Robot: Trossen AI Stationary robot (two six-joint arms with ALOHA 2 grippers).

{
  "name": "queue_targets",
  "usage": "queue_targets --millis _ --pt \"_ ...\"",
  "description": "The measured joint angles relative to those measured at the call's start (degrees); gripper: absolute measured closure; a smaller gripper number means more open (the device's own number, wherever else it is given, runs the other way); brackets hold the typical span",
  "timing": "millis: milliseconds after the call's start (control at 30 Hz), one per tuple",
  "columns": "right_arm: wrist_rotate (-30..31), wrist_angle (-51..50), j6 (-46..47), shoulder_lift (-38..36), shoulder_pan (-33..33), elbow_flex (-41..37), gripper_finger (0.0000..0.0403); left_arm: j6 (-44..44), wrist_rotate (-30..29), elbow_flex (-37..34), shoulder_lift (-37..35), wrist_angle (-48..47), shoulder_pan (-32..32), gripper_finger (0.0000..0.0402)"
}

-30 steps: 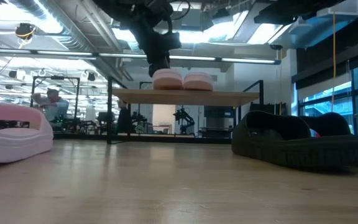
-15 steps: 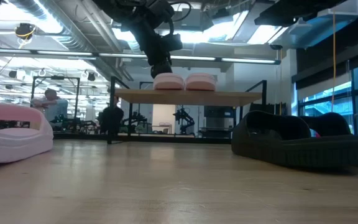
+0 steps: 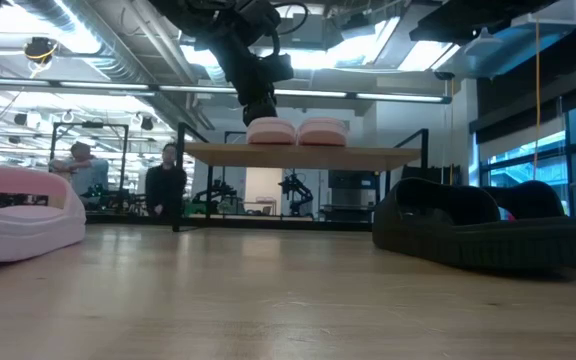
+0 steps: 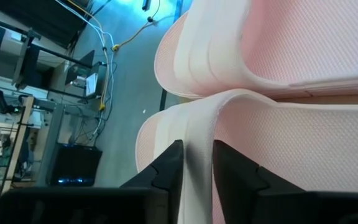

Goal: Pick and place slides into the shelf
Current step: Put the pink slipper slide on the shelf, then put the black slipper slide under the shelf

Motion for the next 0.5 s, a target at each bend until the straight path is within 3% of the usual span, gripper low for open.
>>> queue_targets --millis 267,500 --pt "0.0 0.0 0.0 0.0 0.0 0.0 0.0207 -1.5 0.0 0.0 0.0 -0.1 0.0 0.0249" --pt "0.0 -0.1 0.0 0.0 0.0 0.0 0.0207 -1.2 -0.7 0.0 -0.1 -0.4 -1.1 0.0232"
